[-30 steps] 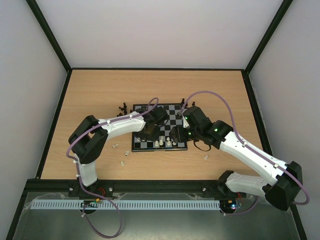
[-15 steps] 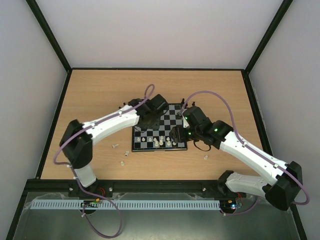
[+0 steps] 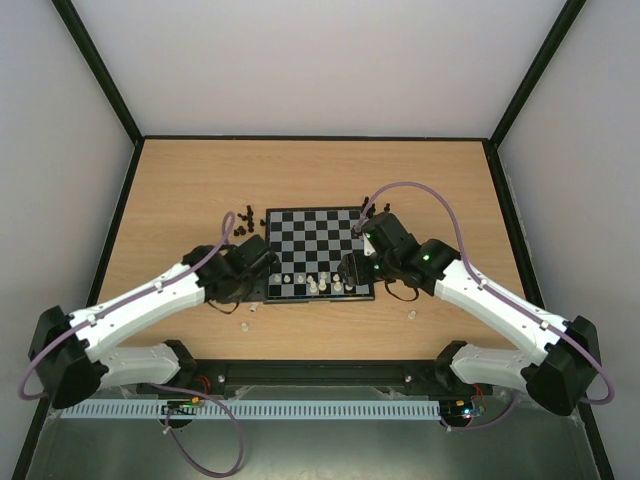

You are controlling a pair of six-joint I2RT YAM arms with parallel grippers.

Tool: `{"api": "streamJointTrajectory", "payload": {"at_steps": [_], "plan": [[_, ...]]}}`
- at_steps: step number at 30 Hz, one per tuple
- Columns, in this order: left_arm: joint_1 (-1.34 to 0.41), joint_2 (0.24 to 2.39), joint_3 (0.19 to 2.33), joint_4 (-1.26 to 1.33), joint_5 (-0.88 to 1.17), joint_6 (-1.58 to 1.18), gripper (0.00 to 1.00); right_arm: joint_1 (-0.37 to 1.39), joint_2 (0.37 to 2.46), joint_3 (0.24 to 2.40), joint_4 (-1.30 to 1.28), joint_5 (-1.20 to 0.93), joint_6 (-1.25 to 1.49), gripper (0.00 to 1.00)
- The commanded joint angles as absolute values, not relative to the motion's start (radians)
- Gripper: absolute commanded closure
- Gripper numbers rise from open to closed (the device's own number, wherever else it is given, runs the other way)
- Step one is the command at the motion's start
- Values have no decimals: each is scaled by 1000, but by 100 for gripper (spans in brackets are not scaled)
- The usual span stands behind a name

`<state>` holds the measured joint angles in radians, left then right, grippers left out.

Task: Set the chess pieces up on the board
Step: Pick up the chess piece at the center of the board.

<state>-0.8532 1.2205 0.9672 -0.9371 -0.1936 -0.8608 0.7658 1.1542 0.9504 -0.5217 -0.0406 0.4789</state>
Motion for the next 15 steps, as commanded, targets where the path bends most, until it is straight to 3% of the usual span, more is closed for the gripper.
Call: {"api": "streamJointTrajectory", "payload": {"at_steps": [1, 8, 15], "plan": [[-859, 1117, 843, -991, -150, -966, 40, 762, 1172, 941, -539, -41, 480, 35], [-859, 1114, 709, -909, -131, -1011, 41, 762, 1185, 947, -543, -54, 470, 36], [-867, 1148, 625, -807, -79, -1026, 48, 762, 1182, 936, -537, -68, 467, 36]]}}
